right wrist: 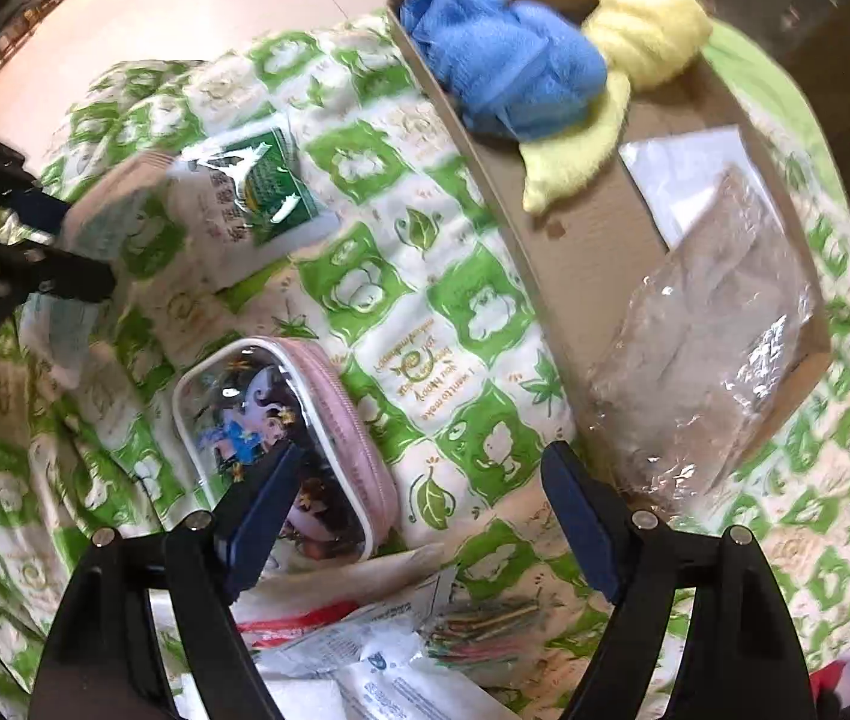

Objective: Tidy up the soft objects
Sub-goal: 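Grasp the pink cartoon pouch with the right gripper while the left holds the sachet, then lift the pink pouch and white sachet and carry both over the cardboard tray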

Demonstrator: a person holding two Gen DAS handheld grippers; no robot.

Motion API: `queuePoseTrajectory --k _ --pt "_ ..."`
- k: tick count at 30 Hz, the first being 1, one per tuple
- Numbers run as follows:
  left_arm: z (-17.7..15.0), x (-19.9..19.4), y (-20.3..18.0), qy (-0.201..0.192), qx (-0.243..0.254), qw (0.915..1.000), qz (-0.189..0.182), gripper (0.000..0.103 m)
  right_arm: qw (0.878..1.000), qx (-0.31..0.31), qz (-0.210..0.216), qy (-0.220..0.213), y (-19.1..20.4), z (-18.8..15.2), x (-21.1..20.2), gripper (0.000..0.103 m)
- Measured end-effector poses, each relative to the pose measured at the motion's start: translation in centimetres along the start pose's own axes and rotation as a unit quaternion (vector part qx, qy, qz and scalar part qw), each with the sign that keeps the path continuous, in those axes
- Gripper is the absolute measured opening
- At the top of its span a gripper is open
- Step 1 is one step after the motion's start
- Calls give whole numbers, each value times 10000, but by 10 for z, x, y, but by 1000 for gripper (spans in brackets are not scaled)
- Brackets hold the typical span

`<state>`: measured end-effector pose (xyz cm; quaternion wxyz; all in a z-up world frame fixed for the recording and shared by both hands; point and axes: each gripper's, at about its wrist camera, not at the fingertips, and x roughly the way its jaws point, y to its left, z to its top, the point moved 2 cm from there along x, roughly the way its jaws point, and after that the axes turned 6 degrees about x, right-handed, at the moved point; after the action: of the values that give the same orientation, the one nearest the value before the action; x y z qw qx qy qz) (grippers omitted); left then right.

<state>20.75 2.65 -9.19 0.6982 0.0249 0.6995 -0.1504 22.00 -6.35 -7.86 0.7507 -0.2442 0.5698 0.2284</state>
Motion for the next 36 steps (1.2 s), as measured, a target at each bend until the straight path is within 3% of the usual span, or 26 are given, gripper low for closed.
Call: queuePoseTrajectory --k 2,4,7,12,17,19,21,22,25,31,36 --pt "2 0 0 -5 1 10000 32 34 9988 -473 51 93 21 -6 3 82" --pt "3 1 -2 -26 -28 10000 34 34 9948 -966 -213 227 47 -10 15 82" --pt "0 -2 0 -25 -53 10000 41 34 9915 -1201 -322 384 66 -10 37 83" --pt "-8 3 12 23 -131 9999 52 34 9943 -948 -51 492 67 -1 59 84" --pt "-10 0 17 -12 -160 9999 43 34 9955 -888 -124 298 45 -12 40 84" --pt "-11 -2 19 -22 -140 9999 43 34 9970 -654 -404 76 31 -11 32 84" --pt "-11 -2 15 -20 -143 9999 53 34 9935 -427 -1021 -253 29 -7 26 84" --pt "-12 -1 14 -20 -147 9999 59 34 9931 -270 -1077 -378 23 -4 20 84" --pt "-11 -1 11 -49 -165 9998 47 34 9979 -98 -540 -343 20 -2 12 84" --pt "-12 -6 6 -75 -145 9999 28 34 9967 -276 -681 -339 31 5 11 84" --pt "-8 -5 5 -113 -184 9998 -17 34 9983 -173 -542 -103 19 15 40 84"
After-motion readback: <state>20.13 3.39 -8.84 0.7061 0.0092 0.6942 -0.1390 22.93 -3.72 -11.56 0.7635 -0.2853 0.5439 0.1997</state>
